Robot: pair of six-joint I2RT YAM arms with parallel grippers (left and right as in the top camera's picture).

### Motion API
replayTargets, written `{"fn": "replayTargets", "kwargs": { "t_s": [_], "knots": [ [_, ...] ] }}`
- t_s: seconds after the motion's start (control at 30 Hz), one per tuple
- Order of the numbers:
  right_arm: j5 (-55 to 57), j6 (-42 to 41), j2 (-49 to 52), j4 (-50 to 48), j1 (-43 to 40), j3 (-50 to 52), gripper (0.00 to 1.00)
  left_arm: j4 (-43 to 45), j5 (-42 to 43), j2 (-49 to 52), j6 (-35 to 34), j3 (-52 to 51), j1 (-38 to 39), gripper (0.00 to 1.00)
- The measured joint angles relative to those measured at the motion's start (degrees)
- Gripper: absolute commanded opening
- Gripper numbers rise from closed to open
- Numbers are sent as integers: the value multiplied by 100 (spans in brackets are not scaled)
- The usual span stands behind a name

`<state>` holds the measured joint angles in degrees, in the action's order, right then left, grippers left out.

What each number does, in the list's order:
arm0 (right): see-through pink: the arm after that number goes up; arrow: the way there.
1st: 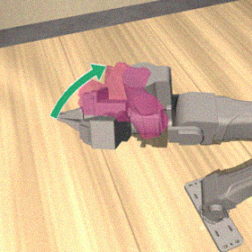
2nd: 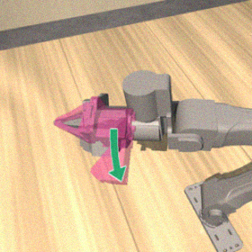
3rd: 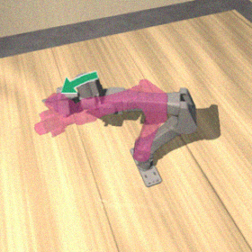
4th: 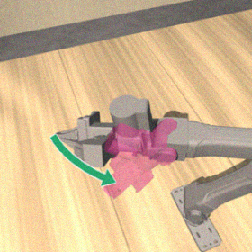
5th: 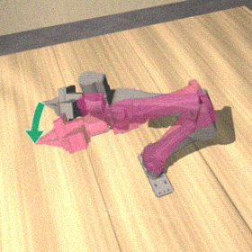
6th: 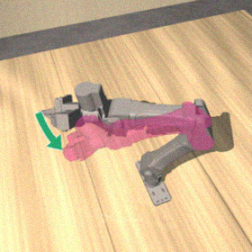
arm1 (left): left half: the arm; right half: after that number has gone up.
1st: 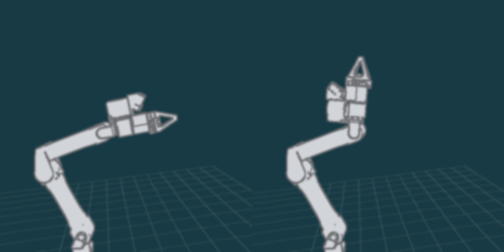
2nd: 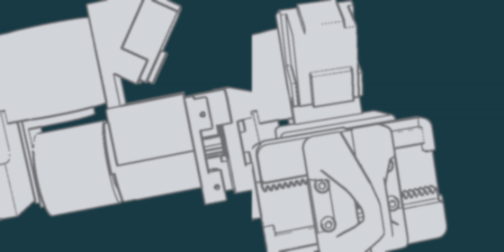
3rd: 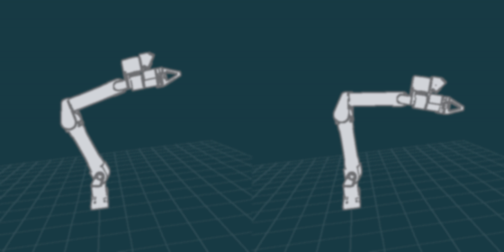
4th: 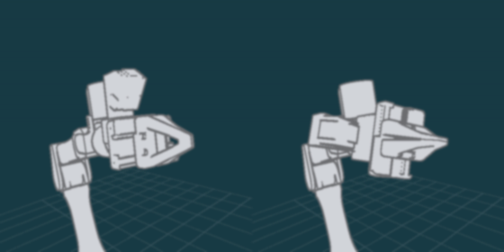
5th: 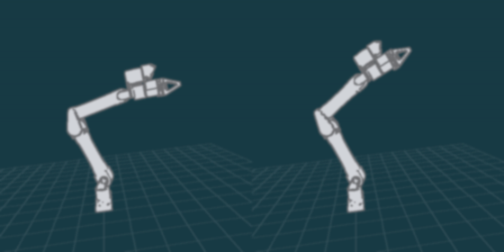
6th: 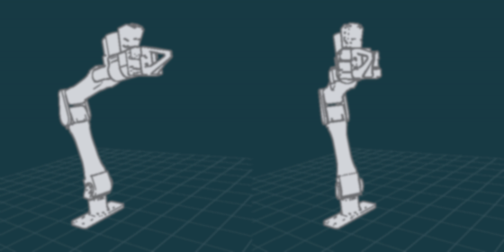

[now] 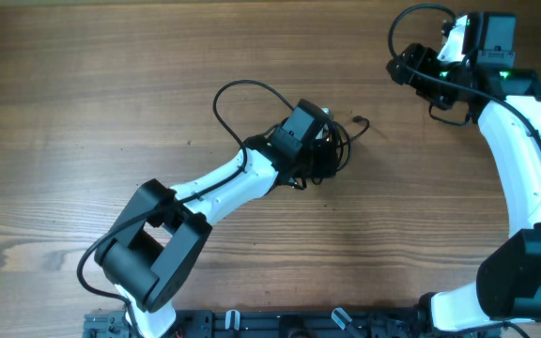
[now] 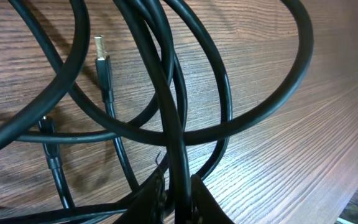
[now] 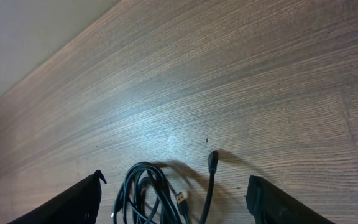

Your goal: Untangle cables

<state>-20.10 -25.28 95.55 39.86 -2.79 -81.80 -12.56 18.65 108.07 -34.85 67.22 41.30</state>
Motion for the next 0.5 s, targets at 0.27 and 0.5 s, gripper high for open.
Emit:
{"fn": "replayTargets", "kwargs": {
  "t_s": [0.27,0.5],
  "knots": [
    [0,0,0,0,0,0,77,0,-44,0,0,0,22,15],
    [0,0,0,0,0,0,77,0,-63,0,-17,0,39,23]
  ]
}}
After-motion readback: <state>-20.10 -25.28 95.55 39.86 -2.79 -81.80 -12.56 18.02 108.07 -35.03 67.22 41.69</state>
